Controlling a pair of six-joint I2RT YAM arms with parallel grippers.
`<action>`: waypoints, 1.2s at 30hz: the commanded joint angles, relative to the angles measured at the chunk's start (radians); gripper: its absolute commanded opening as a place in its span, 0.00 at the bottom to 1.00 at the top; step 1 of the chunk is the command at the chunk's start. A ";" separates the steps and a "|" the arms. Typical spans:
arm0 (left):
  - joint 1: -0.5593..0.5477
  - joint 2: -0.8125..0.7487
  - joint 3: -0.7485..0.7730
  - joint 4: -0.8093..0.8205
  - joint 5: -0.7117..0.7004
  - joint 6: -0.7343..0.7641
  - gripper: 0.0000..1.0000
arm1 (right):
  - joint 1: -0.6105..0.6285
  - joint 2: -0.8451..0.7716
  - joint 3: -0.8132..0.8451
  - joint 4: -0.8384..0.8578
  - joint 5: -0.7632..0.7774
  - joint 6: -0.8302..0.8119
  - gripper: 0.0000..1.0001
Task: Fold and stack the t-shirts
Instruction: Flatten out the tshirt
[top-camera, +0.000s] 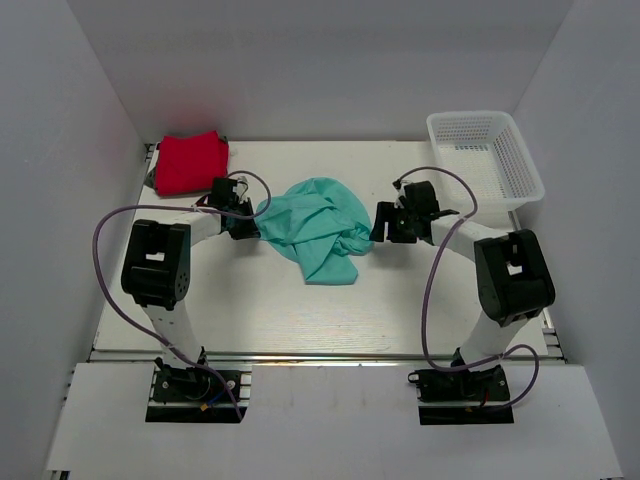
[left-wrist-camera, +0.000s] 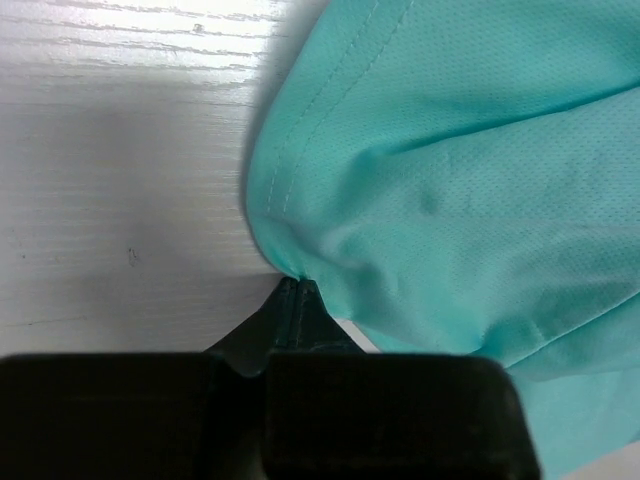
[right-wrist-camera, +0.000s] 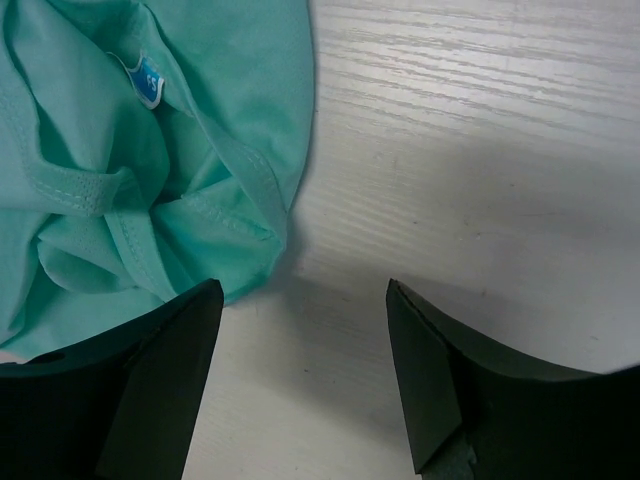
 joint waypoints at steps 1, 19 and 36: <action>-0.009 -0.018 0.006 -0.013 0.019 0.013 0.00 | 0.032 0.030 0.054 0.046 0.039 -0.020 0.71; 0.001 -0.484 0.035 0.076 0.098 -0.028 0.00 | 0.065 -0.242 0.046 0.251 0.300 -0.003 0.00; 0.011 -0.964 0.221 -0.044 -0.287 -0.004 0.00 | 0.062 -0.803 0.190 0.230 0.521 -0.248 0.00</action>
